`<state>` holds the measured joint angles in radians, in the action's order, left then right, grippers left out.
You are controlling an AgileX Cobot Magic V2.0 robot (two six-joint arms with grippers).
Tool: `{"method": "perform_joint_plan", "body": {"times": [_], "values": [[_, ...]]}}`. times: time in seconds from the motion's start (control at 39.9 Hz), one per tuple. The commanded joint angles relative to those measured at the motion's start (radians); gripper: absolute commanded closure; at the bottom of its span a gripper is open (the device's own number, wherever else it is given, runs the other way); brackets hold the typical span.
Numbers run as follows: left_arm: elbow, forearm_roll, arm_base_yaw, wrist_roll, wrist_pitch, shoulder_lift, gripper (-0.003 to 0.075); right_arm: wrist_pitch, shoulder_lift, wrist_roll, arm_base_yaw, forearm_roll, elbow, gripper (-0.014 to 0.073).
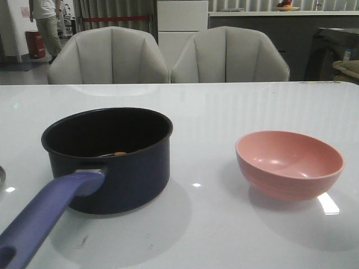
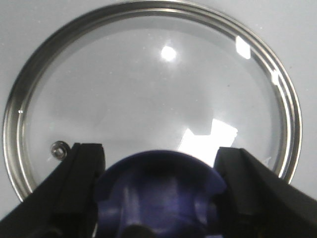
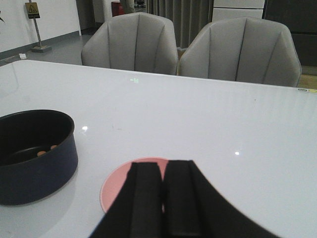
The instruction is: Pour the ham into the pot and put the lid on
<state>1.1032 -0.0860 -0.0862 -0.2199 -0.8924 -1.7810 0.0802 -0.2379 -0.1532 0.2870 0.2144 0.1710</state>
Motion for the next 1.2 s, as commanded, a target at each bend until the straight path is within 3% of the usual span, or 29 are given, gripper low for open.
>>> {"method": "perform_joint_plan", "body": {"times": [0.0,0.5,0.98,1.18], "values": [[0.017,-0.012,0.002,-0.004,-0.015,0.026,0.0589,-0.072,-0.009,-0.007,0.001,-0.003,0.027,0.0454],[0.091,-0.01,0.002,0.063,-0.091,0.039,0.0607,-0.073,-0.009,-0.007,0.001,-0.003,0.027,0.0454],[0.23,-0.167,0.011,0.195,-0.15,0.113,0.0607,-0.073,-0.009,-0.007,0.001,-0.003,0.027,0.0454],[0.338,-0.178,0.092,0.232,-0.212,0.135,0.0607,-0.074,-0.009,-0.007,0.001,-0.003,0.027,0.0454]]}}
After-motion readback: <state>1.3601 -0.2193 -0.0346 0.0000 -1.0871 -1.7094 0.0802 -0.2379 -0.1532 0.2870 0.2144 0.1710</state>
